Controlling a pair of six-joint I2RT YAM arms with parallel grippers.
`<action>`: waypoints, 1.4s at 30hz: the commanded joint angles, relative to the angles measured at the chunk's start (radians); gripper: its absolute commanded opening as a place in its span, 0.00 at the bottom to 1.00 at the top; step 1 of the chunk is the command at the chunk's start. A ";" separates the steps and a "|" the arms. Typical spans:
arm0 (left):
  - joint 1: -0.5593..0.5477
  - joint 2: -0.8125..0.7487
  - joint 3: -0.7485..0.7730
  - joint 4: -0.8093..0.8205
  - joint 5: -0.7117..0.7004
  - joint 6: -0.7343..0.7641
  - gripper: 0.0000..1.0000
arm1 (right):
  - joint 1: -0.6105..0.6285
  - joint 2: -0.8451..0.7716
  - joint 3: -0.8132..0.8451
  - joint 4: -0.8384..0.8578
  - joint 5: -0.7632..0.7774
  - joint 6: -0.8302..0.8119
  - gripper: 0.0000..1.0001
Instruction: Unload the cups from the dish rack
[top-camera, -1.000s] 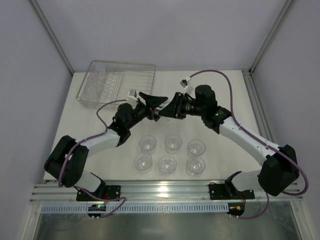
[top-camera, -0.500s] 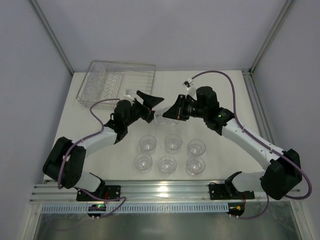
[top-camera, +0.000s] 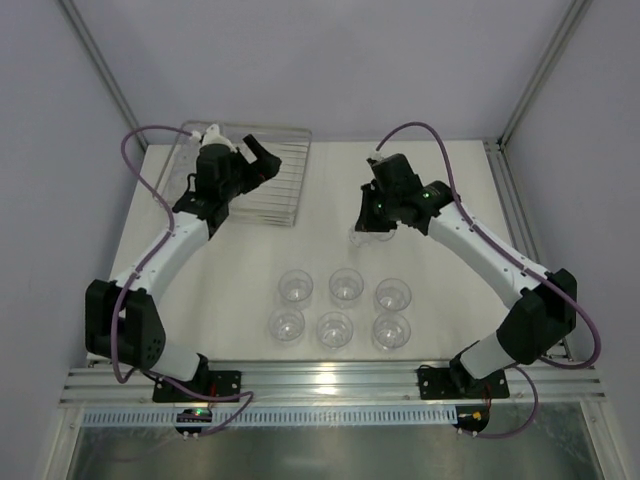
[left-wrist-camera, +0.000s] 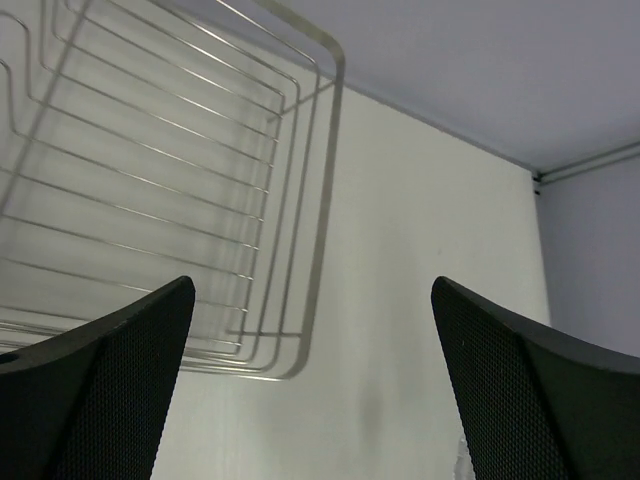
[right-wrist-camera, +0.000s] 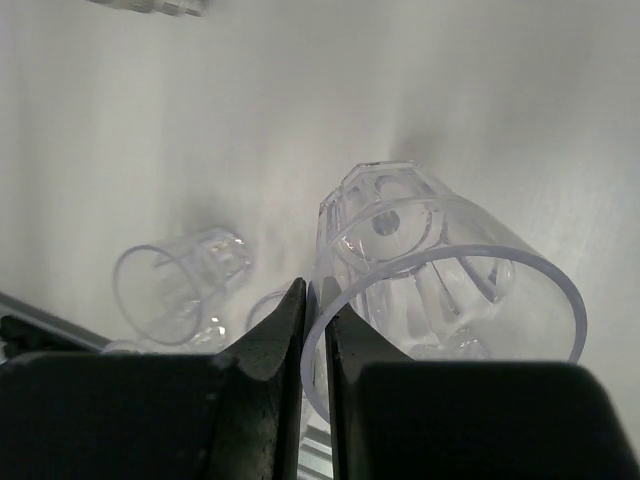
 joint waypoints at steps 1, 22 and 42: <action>0.004 0.041 0.078 -0.126 -0.204 0.296 1.00 | 0.003 0.062 0.031 -0.200 0.158 -0.076 0.04; 0.180 0.309 0.226 -0.174 -0.470 0.378 1.00 | 0.095 0.222 -0.079 -0.160 0.206 -0.087 0.04; 0.259 0.394 0.226 -0.071 -0.680 0.488 1.00 | 0.096 0.280 -0.091 -0.131 0.174 -0.088 0.21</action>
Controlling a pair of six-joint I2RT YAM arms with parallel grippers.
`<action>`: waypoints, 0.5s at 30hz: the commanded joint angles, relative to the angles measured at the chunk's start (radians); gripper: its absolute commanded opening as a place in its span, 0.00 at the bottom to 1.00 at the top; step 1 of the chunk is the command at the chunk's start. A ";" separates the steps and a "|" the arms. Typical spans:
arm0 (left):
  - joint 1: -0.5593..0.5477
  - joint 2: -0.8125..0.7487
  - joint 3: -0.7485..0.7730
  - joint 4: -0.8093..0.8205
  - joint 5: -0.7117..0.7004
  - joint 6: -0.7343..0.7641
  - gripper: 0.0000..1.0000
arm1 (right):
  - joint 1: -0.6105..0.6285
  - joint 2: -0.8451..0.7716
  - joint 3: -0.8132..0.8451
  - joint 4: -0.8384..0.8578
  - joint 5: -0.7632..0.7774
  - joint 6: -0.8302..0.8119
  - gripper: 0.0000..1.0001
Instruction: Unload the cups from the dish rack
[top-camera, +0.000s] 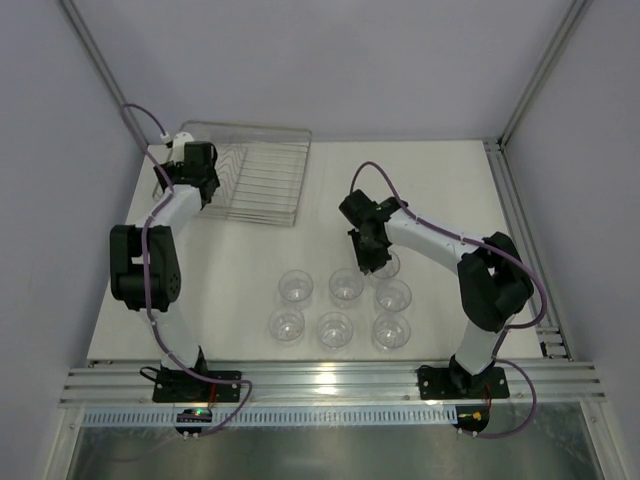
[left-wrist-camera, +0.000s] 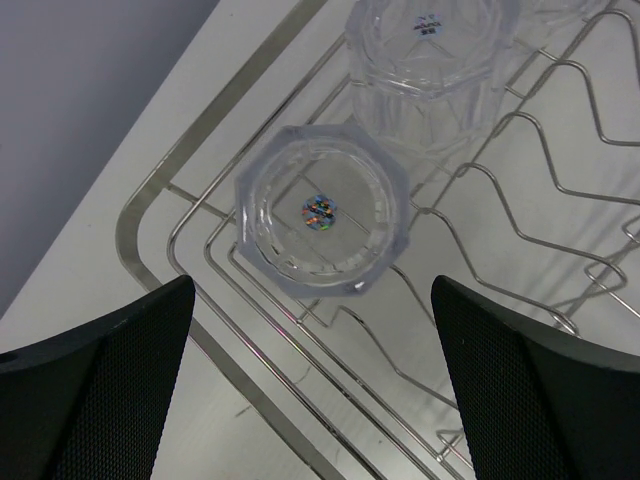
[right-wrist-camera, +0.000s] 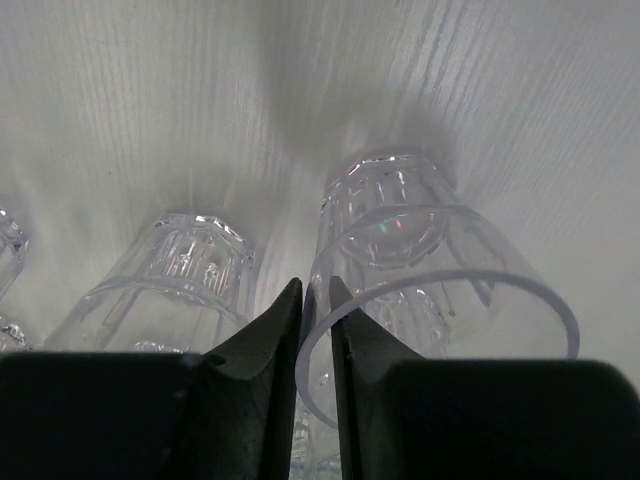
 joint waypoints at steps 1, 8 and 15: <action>0.033 0.023 0.038 0.080 -0.042 0.035 1.00 | 0.005 0.014 -0.002 0.026 -0.007 -0.011 0.24; 0.056 0.058 0.058 0.137 0.001 0.053 1.00 | 0.005 0.017 -0.016 0.034 -0.008 -0.014 0.47; 0.088 0.124 0.106 0.173 0.030 0.064 1.00 | 0.005 0.034 -0.006 0.032 -0.016 -0.020 0.61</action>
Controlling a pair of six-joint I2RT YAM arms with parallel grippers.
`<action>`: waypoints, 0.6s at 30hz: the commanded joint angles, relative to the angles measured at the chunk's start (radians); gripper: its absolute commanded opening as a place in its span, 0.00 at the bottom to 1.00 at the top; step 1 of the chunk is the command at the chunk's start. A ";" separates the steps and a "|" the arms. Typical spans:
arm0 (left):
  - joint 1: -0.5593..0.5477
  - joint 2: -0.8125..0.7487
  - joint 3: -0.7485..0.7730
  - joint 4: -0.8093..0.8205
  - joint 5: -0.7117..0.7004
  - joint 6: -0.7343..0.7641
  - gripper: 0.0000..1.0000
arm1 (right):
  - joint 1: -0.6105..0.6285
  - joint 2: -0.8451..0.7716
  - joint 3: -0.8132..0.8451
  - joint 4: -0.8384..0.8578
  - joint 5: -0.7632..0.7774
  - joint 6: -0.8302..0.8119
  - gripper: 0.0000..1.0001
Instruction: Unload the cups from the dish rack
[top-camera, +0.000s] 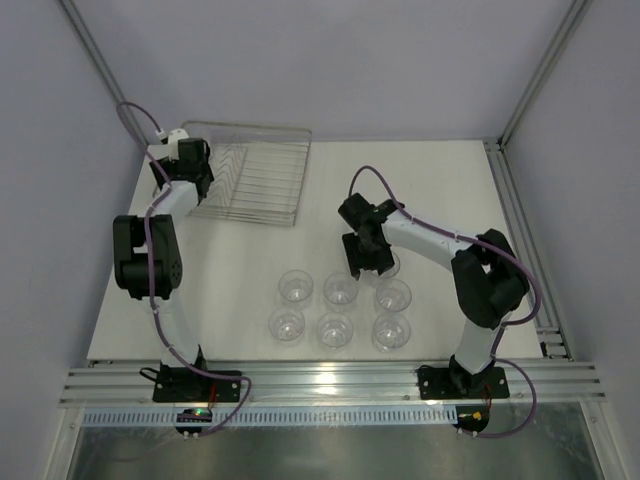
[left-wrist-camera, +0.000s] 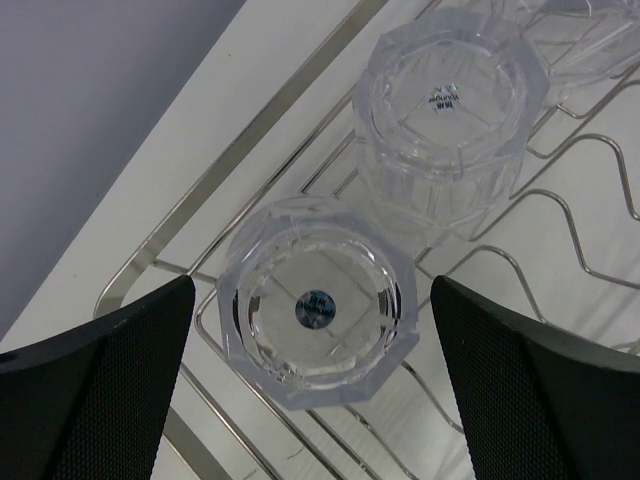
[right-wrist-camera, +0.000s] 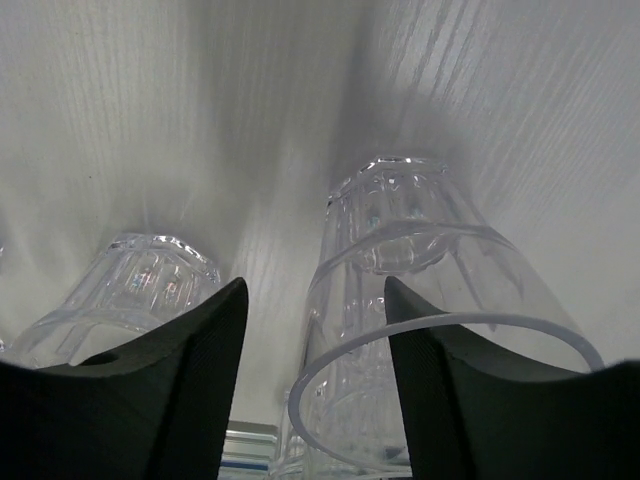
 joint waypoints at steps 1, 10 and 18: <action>0.026 0.029 0.054 0.108 0.008 0.018 1.00 | 0.005 0.007 0.013 0.009 0.000 -0.011 0.64; 0.029 0.113 0.133 0.062 -0.001 0.029 0.99 | 0.005 0.014 0.038 -0.015 0.024 -0.022 0.72; 0.029 0.040 0.085 0.018 0.061 -0.008 0.25 | 0.002 0.040 0.108 -0.041 0.028 -0.024 0.72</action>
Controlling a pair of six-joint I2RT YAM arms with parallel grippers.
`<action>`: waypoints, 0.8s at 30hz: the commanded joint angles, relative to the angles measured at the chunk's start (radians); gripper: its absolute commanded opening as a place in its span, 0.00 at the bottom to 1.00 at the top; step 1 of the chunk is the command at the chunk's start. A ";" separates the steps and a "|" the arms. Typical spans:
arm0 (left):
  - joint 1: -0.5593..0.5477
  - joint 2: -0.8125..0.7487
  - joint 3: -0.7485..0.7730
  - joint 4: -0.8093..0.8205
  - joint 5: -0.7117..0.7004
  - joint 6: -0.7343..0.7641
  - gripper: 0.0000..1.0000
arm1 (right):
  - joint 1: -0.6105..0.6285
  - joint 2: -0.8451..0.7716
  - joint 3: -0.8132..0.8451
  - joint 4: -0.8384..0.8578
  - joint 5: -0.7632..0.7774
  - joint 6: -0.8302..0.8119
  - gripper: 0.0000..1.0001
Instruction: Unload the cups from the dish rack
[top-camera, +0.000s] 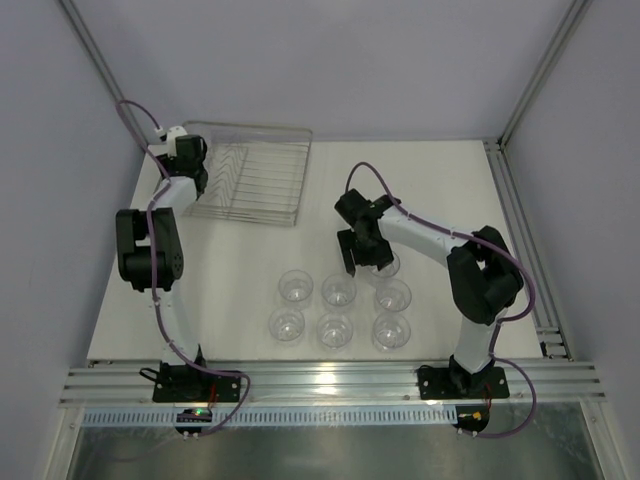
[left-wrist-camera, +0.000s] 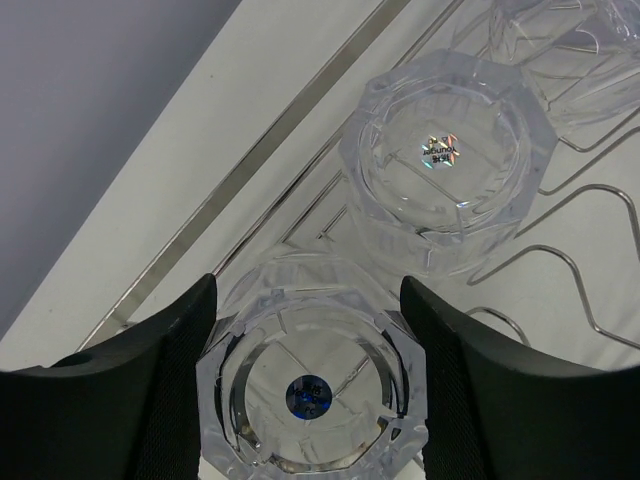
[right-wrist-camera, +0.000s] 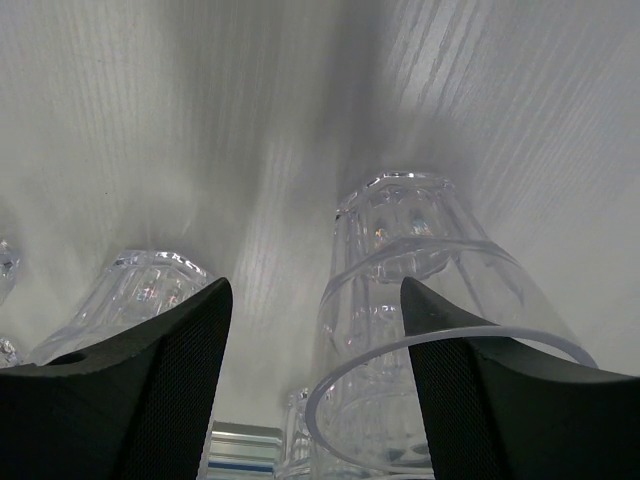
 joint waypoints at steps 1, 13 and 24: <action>0.001 -0.085 -0.019 -0.022 -0.001 -0.033 0.15 | 0.004 0.002 0.059 -0.019 0.021 -0.011 0.72; 0.001 -0.297 -0.036 -0.157 0.014 -0.085 0.00 | 0.002 -0.079 0.131 -0.021 -0.014 0.016 0.73; -0.001 -0.579 -0.217 -0.197 0.796 -0.334 0.00 | -0.064 -0.295 0.038 0.352 -0.472 0.134 0.77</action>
